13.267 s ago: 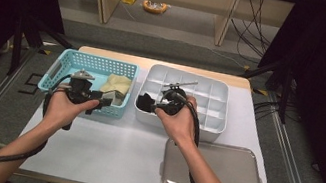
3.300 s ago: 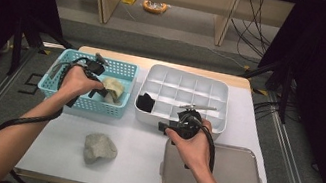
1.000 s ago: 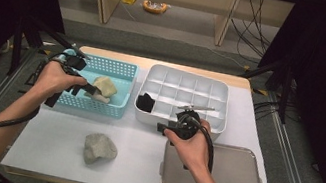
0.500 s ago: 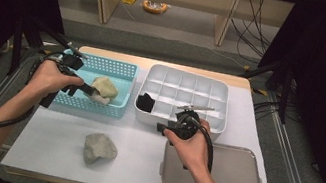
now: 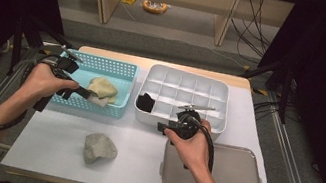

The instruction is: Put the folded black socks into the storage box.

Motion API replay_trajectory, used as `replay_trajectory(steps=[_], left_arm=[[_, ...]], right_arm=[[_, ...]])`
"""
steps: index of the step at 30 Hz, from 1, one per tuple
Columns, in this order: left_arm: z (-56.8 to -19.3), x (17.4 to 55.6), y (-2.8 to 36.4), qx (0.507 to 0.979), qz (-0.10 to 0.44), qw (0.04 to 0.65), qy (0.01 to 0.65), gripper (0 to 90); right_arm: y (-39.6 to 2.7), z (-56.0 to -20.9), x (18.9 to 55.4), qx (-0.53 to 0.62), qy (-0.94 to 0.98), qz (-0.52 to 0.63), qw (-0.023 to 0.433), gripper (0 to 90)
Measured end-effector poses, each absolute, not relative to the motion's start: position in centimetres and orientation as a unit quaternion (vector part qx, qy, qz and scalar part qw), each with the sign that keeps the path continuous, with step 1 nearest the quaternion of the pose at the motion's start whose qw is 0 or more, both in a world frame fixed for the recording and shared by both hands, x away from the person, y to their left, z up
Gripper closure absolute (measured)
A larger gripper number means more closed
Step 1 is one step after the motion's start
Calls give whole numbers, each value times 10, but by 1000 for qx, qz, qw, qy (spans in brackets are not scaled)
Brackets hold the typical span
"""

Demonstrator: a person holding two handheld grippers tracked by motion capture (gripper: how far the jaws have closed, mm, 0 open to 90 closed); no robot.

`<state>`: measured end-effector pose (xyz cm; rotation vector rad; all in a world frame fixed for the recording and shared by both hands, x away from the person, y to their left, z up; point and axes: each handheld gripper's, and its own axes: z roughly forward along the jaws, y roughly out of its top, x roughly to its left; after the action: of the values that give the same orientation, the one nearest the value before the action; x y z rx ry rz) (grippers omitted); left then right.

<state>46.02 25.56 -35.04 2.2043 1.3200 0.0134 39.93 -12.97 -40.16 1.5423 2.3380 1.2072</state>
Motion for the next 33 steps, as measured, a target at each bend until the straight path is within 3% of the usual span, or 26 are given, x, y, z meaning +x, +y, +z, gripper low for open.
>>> replay_trajectory(steps=[13, 25, 33], left_arm=[[-362, 461, 263, 819, -6, 273, 504, 791], [-341, 434, 271, 828, -8, 289, 480, 793], [-348, 435, 268, 830, -17, 282, 481, 792]], right_arm=[[-126, -402, 397, 517, 761, 391, 32, 521], [-130, -400, 399, 502, 773, 386, 41, 521], [-128, -403, 401, 486, 778, 395, 47, 521]])
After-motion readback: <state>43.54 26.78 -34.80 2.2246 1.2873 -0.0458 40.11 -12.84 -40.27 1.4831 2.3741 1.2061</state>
